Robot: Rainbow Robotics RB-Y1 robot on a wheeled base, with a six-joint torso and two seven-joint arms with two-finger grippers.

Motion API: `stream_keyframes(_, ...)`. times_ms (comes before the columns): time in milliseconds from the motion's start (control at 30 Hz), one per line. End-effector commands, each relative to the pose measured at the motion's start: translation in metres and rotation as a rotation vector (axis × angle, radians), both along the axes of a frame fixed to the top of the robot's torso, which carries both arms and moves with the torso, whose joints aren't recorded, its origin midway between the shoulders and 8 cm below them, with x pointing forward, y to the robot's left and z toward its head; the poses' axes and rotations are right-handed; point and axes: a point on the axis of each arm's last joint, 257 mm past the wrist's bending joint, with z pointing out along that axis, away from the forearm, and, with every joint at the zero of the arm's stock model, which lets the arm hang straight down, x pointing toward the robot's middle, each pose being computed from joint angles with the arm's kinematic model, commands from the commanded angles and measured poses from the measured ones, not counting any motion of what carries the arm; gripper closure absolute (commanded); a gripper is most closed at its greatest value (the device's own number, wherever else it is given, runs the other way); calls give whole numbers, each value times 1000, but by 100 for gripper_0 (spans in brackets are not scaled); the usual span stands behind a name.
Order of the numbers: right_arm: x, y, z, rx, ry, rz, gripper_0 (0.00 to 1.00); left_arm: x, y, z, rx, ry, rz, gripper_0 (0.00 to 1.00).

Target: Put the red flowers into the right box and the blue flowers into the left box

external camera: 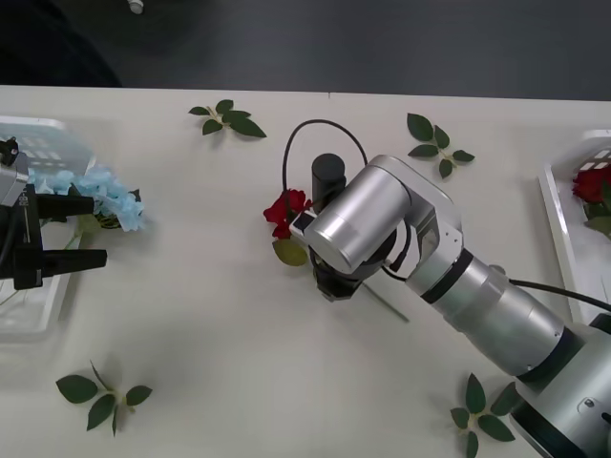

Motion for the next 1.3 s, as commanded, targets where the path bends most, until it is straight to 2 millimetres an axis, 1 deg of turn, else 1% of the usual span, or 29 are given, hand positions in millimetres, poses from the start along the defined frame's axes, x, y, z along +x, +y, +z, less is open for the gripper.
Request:
stream_keyframes(33, 0, -2, 2, 15, -26, -21, 0, 4, 6, 15, 71, -91, -29, 17)
stream_keyframes(133, -2, -3, -4, 20, -25, -20, 0, 4, 6, 15, 71, -91, -29, 17)
stream_keyframes(233, 5, 4, -5, 50, -61, -12, 0, 4, 6, 15, 71, -91, -29, 17)
stream_keyframes(400, 2, 5, -9, 51, -63, -10, 0, 4, 6, 15, 71, -91, -29, 17)
stream_keyframes(567, 9, 11, -10, 81, -96, -6, 0, 4, 6, 15, 71, -91, -29, 17)
stream_keyframes(700, 11, 4, -18, 70, -122, -10, 0, 4, 6, 15, 71, -91, -29, 17)
stream_keyframes(767, 12, 4, -21, 87, -138, -31, 0, 4, 6, 15, 71, -91, -29, 17)
stream_keyframes(800, 15, 1, -22, 92, -155, -54, 0, 4, 6, 15, 71, -91, -29, 17)
stream_keyframes(867, 18, 1, -24, 103, -176, -57, 0, 4, 6, 15, 71, -91, -29, 17)
stream_keyframes(933, 16, 2, -29, 114, -174, -54, 0, 4, 6, 15, 71, -91, -29, 17)
stream_keyframes(1133, 15, 1, -32, 123, -177, -52, 0, 4, 6, 15, 71, -91, -29, 17)
stream_keyframes(1167, 15, 2, -32, 122, -178, -51, 20, 4, 6, 15, 71, -91, -29, 17)
stream_keyframes(1200, 16, 1, -32, 121, -179, -53, 50, 4, 6, 15, 71, -91, -29, 17)
stream_keyframes(1233, 16, 1, -32, 121, -180, -53, 66, 4, 6, 15, 71, -91, -29, 17)
stream_keyframes(1267, 16, 0, -31, 120, -180, -58, 96, 4, 6, 15, 71, -91, -29, 17)
stream_keyframes(1300, 16, 0, -32, 118, -180, -56, 100, 4, 6, 15, 71, -91, -29, 17)
